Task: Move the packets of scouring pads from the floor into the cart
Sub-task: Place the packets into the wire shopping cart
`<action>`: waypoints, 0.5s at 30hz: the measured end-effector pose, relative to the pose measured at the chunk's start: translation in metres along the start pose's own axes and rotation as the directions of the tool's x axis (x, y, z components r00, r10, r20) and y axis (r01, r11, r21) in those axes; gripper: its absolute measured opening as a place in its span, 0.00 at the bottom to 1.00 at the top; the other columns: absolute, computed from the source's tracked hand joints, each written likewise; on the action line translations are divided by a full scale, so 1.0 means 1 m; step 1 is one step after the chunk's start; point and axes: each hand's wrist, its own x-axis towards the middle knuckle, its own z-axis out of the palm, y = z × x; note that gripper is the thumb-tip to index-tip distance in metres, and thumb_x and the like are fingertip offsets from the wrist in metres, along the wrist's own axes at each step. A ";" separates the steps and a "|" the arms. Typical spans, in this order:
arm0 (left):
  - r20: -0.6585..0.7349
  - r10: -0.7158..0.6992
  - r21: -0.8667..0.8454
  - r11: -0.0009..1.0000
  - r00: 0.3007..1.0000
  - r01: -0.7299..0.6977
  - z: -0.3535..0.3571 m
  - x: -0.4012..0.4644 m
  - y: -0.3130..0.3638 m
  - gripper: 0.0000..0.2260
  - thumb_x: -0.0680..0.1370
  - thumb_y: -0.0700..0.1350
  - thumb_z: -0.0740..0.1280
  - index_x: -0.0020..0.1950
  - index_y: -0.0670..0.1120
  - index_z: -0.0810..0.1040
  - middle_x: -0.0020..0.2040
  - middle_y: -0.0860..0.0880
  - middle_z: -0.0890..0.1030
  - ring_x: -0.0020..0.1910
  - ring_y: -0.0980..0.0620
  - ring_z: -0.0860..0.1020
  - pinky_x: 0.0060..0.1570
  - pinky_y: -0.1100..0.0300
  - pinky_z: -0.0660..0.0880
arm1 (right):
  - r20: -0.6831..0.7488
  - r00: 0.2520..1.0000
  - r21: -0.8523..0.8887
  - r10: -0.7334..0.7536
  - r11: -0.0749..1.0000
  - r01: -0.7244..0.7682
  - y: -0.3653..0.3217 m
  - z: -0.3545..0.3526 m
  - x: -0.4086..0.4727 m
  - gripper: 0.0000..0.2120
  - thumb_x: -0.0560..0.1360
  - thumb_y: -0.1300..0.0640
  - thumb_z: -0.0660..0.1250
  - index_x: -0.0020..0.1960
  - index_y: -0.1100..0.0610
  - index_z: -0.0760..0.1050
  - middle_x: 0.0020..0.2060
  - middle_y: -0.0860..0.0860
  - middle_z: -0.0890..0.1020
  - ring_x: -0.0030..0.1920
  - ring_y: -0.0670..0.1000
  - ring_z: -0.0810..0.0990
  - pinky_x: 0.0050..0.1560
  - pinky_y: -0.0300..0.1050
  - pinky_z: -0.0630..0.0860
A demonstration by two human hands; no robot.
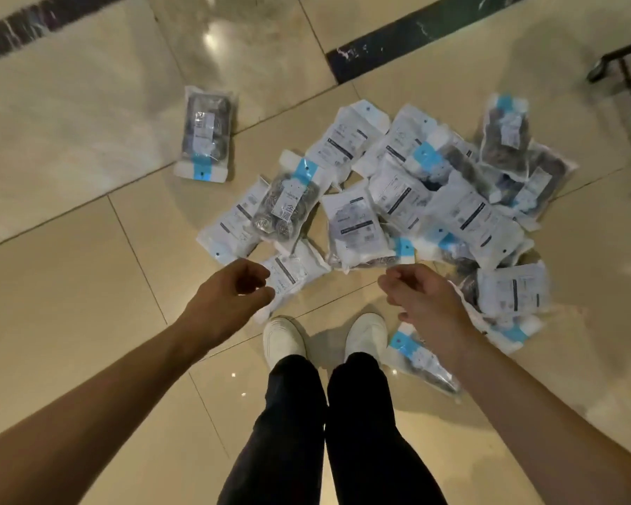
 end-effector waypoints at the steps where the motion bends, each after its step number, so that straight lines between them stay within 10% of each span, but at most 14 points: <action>1: -0.007 0.006 0.021 1.000 1.000 -0.006 0.015 0.028 -0.014 0.10 0.76 0.52 0.74 0.57 0.58 0.81 0.55 0.58 0.84 0.56 0.56 0.82 0.61 0.48 0.79 | -0.015 1.000 -0.015 -0.017 1.000 0.017 0.011 0.011 0.030 0.08 0.76 0.45 0.76 0.53 0.45 0.82 0.54 0.45 0.86 0.57 0.52 0.84 0.66 0.61 0.79; 7: 0.008 0.077 0.224 0.972 0.997 -0.077 0.099 0.180 -0.084 0.22 0.77 0.52 0.74 0.70 0.51 0.77 0.65 0.51 0.80 0.64 0.50 0.78 0.66 0.51 0.76 | -0.094 0.988 -0.127 -0.125 0.985 0.113 0.063 0.054 0.175 0.24 0.78 0.43 0.74 0.71 0.47 0.75 0.63 0.46 0.76 0.61 0.48 0.75 0.58 0.44 0.69; 15: -0.233 -0.004 0.332 0.939 0.972 0.084 0.123 0.291 -0.164 0.47 0.59 0.76 0.73 0.71 0.53 0.69 0.71 0.48 0.76 0.67 0.42 0.76 0.65 0.40 0.77 | -0.239 0.928 -0.373 -0.284 0.910 0.182 0.090 0.076 0.303 0.41 0.71 0.40 0.80 0.77 0.54 0.68 0.72 0.58 0.71 0.73 0.60 0.71 0.74 0.57 0.71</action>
